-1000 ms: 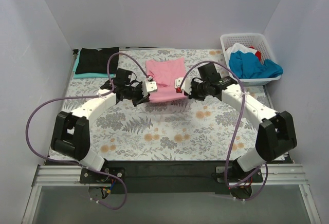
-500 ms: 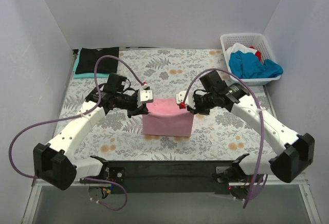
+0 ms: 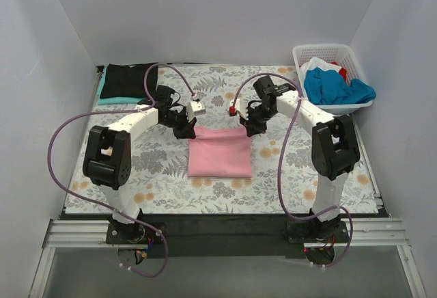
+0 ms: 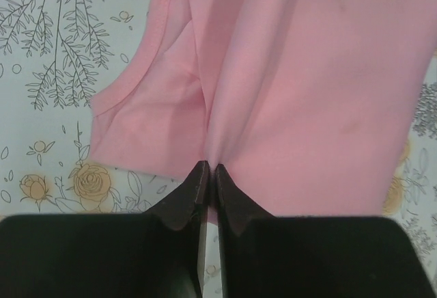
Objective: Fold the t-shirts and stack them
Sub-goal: Fold the tshirt
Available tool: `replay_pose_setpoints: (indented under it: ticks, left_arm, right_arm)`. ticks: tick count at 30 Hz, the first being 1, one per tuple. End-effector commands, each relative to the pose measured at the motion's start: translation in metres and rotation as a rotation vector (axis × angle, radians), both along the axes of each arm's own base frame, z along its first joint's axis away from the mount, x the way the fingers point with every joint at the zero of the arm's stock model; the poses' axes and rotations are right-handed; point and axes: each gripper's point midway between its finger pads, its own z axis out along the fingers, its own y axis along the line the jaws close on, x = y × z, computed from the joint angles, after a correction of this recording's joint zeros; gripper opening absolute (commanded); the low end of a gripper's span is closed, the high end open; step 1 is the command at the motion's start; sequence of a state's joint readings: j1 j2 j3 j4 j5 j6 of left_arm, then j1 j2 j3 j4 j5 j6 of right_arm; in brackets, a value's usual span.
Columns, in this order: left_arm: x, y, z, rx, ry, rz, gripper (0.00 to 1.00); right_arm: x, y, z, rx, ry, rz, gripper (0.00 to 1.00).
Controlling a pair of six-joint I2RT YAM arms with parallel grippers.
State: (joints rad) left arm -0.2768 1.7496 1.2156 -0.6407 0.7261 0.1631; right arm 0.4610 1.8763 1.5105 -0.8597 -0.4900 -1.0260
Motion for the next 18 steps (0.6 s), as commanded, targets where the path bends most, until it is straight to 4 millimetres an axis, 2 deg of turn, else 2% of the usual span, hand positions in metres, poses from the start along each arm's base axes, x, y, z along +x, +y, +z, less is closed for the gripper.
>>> replay_pose_setpoints:
  ticks: [1,3,4,6,7,8,10,11,12,13,14,15,16,17,18]
  left_arm:
    - [0.026,-0.003,-0.002,-0.012,-0.038,0.016,0.05]
    - [0.025,-0.004,-0.014,-0.01,-0.007,0.013,0.07]
    - [0.023,-0.004,-0.017,-0.009,0.008,0.02,0.08]
    - [0.015,-0.004,-0.026,-0.006,0.038,0.023,0.08]
    - [0.01,-0.005,-0.027,-0.01,0.051,0.022,0.08]
    - [-0.005,-0.002,-0.037,-0.002,0.092,0.025,0.07]
    - [-0.023,-0.004,-0.035,0.001,0.096,0.006,0.07]
    - [-0.032,-0.004,-0.034,0.005,0.098,-0.001,0.07]
    - [-0.05,-0.001,-0.043,0.016,0.132,-0.009,0.07]
    - [-0.056,-0.001,-0.042,0.012,0.134,-0.011,0.07]
    - [-0.059,0.0,-0.032,0.001,0.112,-0.007,0.09]
    - [-0.066,0.001,-0.032,-0.005,0.129,0.002,0.13]
    - [-0.067,0.0,-0.025,-0.013,0.118,0.004,0.16]
    - [-0.067,0.0,-0.014,-0.028,0.084,0.001,0.26]
    - [-0.066,-0.002,-0.006,-0.042,0.068,0.0,0.3]
  right_arm:
    - [0.002,0.01,-0.015,0.038,0.07,-0.01,0.01]
    - [0.002,0.013,-0.026,0.051,0.08,-0.019,0.01]
    - [-0.005,0.01,-0.037,0.039,0.106,-0.026,0.01]
    - [-0.011,0.006,-0.048,0.027,0.118,-0.033,0.01]
    - [-0.011,0.006,-0.05,0.029,0.108,-0.037,0.01]
    - [-0.022,0.003,-0.059,0.012,0.133,-0.034,0.01]
    - [-0.03,0.002,-0.056,0.007,0.127,-0.024,0.01]
    - [-0.041,-0.002,-0.06,-0.004,0.148,-0.021,0.01]
    - [-0.048,0.0,-0.058,-0.002,0.153,-0.015,0.01]
    - [-0.055,0.0,-0.048,0.008,0.136,-0.005,0.01]
    - [-0.063,-0.001,-0.046,0.007,0.139,0.001,0.01]
    - [-0.076,-0.002,-0.047,0.002,0.159,0.0,0.01]
    - [-0.079,-0.001,-0.035,0.021,0.151,-0.011,0.07]
    - [-0.087,-0.003,-0.03,0.019,0.18,-0.021,0.16]
    - [-0.089,0.001,-0.018,0.045,0.195,-0.02,0.32]
